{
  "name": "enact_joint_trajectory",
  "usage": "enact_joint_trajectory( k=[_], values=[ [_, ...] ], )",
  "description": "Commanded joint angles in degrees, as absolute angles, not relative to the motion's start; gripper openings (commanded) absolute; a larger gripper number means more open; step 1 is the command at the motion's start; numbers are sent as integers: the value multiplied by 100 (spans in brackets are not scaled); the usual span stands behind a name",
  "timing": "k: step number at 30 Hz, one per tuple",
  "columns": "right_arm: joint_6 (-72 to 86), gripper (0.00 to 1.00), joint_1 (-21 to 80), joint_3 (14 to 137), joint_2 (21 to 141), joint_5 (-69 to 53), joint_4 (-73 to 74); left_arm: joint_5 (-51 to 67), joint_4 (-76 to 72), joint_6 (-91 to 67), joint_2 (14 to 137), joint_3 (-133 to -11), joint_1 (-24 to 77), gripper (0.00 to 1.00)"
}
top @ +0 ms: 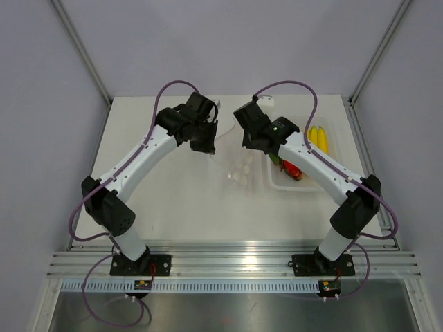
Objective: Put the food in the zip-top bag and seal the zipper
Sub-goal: Open the zipper of the food storage bag.
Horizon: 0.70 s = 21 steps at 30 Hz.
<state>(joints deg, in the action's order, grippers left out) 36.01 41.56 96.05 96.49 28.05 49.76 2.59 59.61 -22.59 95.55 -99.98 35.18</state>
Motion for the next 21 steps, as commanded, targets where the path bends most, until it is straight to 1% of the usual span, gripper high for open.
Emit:
enact_joint_trajectory(
  k=[1,5,8,11,17,21],
  values=[
    [3499,0,4043,9984,9414,3217,4974,18,6020,-1996,9475,-10756,3481,0],
    [3349,0,4008,10012,9168,3007,4791,26,6310,-1960,9343,-11643,3261,0],
    [3410,0,3990,9591,8913,2595,4378,61,6171,-2004,9080,-11585,3226,0],
    [3533,0,3929,9195,8964,2365,4210,263,5934,-2074,8807,-11040,3226,0],
    [3832,0,3797,8053,9228,1600,3490,167,5583,-2074,8561,-9784,3164,0],
    [4025,0,3806,7796,9544,1310,3358,368,5353,-2127,8648,-9238,3155,0]
  ],
)
